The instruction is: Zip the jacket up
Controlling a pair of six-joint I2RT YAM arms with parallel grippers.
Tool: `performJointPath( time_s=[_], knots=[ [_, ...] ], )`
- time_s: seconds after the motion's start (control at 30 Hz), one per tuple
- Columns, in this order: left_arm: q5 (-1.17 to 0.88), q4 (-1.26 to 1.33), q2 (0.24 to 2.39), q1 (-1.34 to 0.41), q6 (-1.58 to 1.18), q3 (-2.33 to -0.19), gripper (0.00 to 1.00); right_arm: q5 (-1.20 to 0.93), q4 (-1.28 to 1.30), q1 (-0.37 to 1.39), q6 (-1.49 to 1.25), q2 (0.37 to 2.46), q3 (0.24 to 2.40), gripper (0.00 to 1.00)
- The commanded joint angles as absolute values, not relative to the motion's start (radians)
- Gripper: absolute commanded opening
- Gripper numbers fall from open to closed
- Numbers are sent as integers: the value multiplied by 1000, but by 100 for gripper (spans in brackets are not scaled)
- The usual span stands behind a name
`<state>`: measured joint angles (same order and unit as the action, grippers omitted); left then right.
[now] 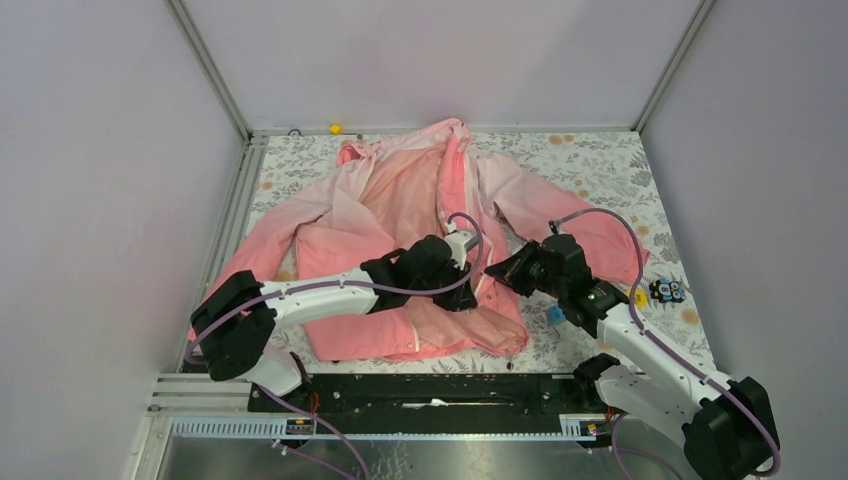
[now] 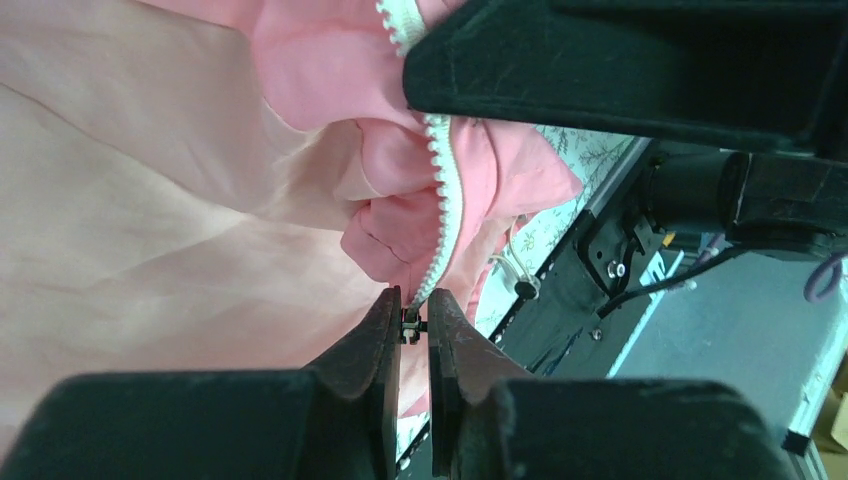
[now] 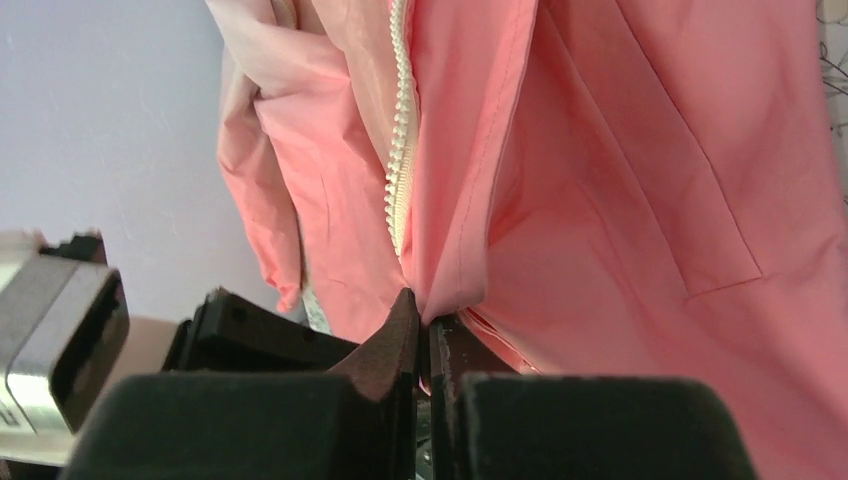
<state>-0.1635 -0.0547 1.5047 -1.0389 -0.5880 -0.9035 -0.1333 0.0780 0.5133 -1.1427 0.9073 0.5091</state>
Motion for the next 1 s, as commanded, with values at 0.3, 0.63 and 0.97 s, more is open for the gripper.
performJointPath(
  time_s=[0.3,0.63,0.97],
  knots=[
    [-336,-237,1541,-1025,-472,-890,18,-254,-43,510,-1034,942,611,0],
    [-92,-262,1355,-1035,-572,-803,65,-215,-20,510,-1061,937,626,0],
    [-179,144,1085,-963,-759,-627,76,-172,-43,510,-1093,912,608,0]
  ],
)
